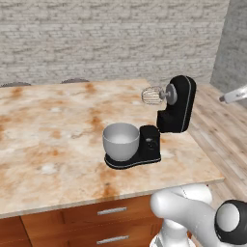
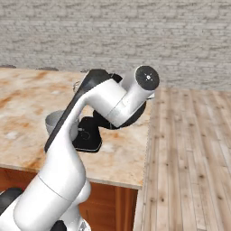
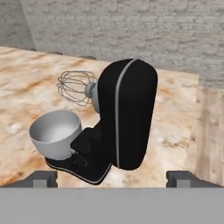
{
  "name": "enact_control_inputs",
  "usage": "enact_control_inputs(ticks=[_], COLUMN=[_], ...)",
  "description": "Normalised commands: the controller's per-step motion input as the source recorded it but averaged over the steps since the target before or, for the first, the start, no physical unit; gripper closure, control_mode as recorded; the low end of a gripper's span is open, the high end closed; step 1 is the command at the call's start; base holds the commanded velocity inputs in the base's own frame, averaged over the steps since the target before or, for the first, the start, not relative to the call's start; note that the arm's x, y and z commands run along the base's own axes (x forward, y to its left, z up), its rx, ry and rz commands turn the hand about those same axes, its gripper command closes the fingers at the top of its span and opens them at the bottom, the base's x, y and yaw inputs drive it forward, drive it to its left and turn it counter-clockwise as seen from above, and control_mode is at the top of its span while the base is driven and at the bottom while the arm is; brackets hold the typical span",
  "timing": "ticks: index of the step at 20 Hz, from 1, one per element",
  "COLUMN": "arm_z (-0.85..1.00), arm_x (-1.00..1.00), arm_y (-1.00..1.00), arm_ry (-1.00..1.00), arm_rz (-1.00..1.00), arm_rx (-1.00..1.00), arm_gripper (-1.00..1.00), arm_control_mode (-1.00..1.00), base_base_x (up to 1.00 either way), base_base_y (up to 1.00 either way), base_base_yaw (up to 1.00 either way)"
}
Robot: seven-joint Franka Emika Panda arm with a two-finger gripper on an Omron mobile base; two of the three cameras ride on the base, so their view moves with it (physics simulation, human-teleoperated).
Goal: Close the stand mixer head.
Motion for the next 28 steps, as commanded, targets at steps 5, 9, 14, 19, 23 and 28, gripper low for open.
enact_control_inputs(ticks=[5,9,14,19,23,28], arm_z=[-0.25,-0.52,-0.06,0.00,-0.09,-0.40], arm_x=[0.53,1.00,0.78,0.67,0.66,0.48], arm_y=[0.01,0.07,0.00,0.40,0.97,1.00], arm_ry=[-0.26,-0.11,0.00,0.01,0.04,0.00], arm_rz=[0.12,0.01,0.01,0.25,0.45,0.48], arm_rx=[0.03,0.00,-0.01,0.00,-0.12,-0.17], arm_gripper=[-1.00,-1.00,-1.00,-1.00,-1.00,-1.00], arm_control_mode=[-1.00,-1.00,-1.00,-1.00,-1.00,-1.00], base_base_x=[0.00,0.00,0.00,0.00,0.00,0.00], base_base_y=[0.00,0.00,0.00,0.00,0.00,0.00], base_base_yaw=[0.00,0.00,0.00,0.00,0.00,0.00])
